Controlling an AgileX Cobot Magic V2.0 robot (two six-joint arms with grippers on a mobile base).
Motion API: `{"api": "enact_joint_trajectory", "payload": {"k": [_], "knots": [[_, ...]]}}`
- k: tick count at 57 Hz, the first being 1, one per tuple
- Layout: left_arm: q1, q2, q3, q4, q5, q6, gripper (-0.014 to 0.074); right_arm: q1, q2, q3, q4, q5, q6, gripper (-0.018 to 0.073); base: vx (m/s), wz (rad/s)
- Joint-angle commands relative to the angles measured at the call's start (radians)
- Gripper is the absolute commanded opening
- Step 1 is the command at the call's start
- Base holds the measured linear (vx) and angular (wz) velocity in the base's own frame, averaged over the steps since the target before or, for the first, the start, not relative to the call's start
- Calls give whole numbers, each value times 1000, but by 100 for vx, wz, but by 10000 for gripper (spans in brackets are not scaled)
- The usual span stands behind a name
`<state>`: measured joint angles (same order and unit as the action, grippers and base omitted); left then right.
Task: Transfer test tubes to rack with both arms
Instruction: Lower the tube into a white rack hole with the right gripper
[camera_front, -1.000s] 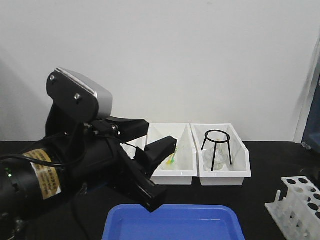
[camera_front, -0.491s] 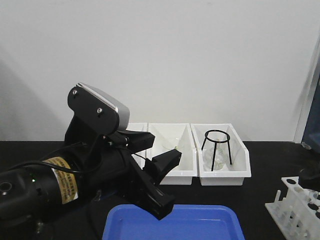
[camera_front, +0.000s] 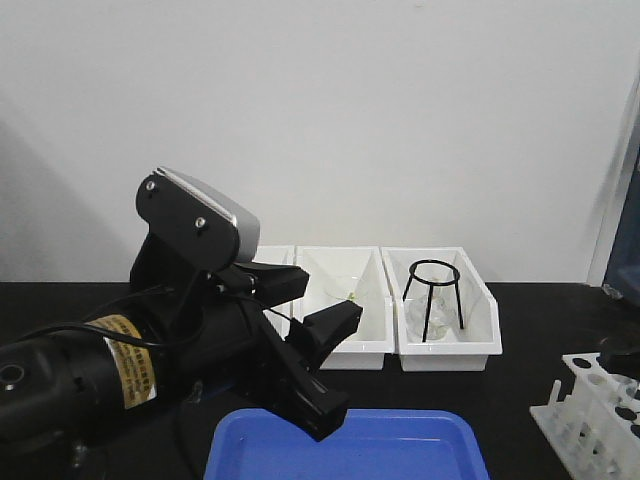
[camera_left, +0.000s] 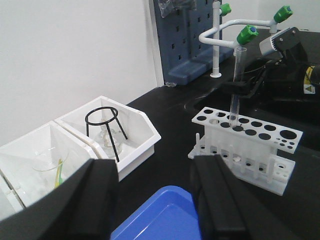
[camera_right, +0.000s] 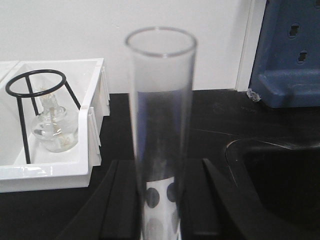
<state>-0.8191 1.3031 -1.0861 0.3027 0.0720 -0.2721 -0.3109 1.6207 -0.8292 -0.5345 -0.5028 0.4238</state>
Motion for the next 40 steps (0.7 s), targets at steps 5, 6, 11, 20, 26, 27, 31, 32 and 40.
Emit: {"api": "enact_joint_trajectory", "payload": {"k": [5, 6, 11, 20, 26, 27, 31, 32, 40], "knots": [[-5, -27, -31, -8, -72, 0, 450, -2, -59, -25, -8, -68, 1, -6, 0, 0], [-5, -27, -31, -8, -72, 0, 450, -3, -63, -25, -8, -76, -2, -6, 0, 0], [-5, -27, -31, -8, -72, 0, 450, -7, -86, -25, -8, -83, -3, -6, 0, 0], [-5, -27, -31, -8, -72, 0, 450, -7, -123, -25, -9, -53, -2, -6, 0, 0], [-5, -27, -31, -8, -72, 0, 450, -7, -129, -25, -14, -10, 5, -6, 0, 0], [-5, -27, -31, -8, -72, 0, 450, -7, -129, -25, -16, -6, 5, -6, 0, 0], [-5, -27, -31, -8, -72, 0, 450, -7, -129, -21, -35, -1, 8, -6, 0, 0], [-5, -27, -31, -8, -72, 0, 450, -7, -130, -18, -39, -8, 9, -6, 0, 0], [-5, -27, -31, -8, -72, 0, 450, -7, -135, 50, -28, -88, 6, -6, 0, 0]]}}
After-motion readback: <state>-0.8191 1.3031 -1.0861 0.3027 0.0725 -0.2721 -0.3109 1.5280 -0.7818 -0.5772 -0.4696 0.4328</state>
